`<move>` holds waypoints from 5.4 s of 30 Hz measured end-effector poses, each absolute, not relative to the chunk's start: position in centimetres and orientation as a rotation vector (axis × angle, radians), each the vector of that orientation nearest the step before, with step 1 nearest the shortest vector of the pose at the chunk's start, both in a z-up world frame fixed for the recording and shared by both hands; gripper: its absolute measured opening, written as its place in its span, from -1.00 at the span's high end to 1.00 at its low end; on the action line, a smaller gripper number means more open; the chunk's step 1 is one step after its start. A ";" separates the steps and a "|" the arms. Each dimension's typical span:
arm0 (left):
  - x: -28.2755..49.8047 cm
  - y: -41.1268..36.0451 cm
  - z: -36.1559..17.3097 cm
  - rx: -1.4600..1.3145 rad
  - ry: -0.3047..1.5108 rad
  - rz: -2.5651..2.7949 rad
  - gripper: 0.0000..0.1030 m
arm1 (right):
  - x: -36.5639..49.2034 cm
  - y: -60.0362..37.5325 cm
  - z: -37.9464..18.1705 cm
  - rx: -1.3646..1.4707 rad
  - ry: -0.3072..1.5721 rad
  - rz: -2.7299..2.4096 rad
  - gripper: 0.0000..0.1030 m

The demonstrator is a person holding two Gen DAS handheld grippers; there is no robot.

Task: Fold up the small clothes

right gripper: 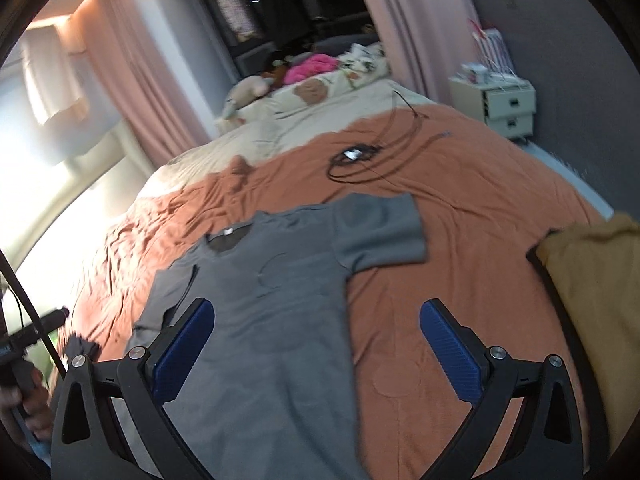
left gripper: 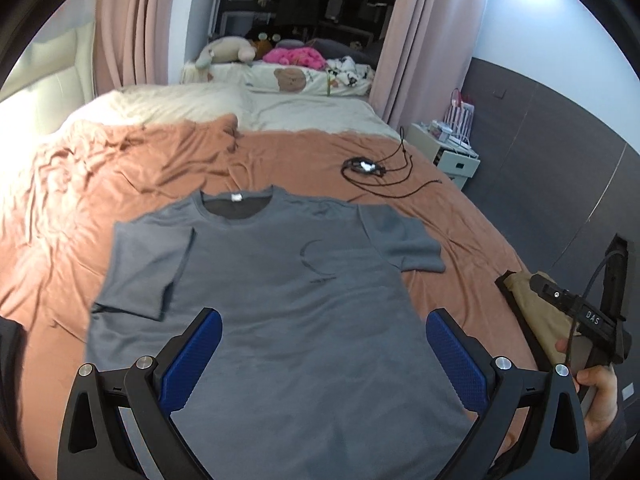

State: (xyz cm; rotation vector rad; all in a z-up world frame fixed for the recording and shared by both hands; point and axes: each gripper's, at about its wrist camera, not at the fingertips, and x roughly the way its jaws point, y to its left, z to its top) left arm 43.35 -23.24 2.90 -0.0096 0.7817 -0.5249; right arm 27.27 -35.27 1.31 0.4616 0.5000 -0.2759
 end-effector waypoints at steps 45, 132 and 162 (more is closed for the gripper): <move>59.8 -45.7 -12.2 0.113 1.100 -0.634 0.59 | 43.3 -53.6 -14.0 1.105 0.564 -0.272 0.62; 59.3 -58.2 -12.3 0.220 1.098 -0.689 0.06 | 38.3 -57.4 -11.7 0.987 0.609 -0.294 0.50; 63.1 -56.2 -9.6 0.220 1.055 -0.596 0.84 | 38.0 -57.6 -12.1 1.010 0.561 -0.222 0.49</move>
